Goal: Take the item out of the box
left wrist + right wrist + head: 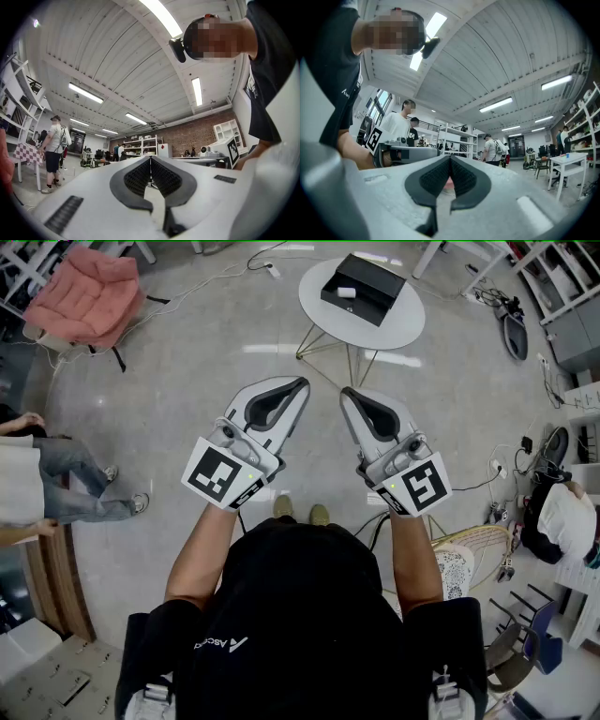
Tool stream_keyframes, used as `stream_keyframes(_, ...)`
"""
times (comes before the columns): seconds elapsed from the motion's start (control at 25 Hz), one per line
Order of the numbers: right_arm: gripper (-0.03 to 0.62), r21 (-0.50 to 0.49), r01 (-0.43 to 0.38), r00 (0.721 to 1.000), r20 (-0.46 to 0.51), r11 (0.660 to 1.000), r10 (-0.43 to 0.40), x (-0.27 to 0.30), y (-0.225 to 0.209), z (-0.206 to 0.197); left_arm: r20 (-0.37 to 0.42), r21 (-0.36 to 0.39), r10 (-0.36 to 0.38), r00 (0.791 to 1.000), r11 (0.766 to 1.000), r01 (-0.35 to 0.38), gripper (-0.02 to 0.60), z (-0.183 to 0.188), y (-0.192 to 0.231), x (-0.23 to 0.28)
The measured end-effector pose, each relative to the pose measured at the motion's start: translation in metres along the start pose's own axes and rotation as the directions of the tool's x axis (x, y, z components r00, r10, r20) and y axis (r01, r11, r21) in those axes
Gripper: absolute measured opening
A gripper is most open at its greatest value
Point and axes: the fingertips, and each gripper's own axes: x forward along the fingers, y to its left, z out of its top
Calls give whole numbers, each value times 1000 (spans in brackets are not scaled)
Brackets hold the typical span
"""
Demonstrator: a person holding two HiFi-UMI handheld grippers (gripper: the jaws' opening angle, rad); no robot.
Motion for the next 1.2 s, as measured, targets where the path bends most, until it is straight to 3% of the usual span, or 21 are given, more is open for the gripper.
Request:
stream_keyframes(0.44,0,-8,40,999,36,999,-40,33,2,6,22,-9,-13,1000,1000,14,2,8,40,-14)
stream_keyframes(0.8,0,-10,119,993,4,993,-119,54,-10,-2,36,-26,-42,998,999,43,2,10,83,-17)
stream_keyframes(1.2,0,-13,145,989,-13,989,-145,70,-53,-26,11,-18,-52,999,998,52,2,-11,119,16)
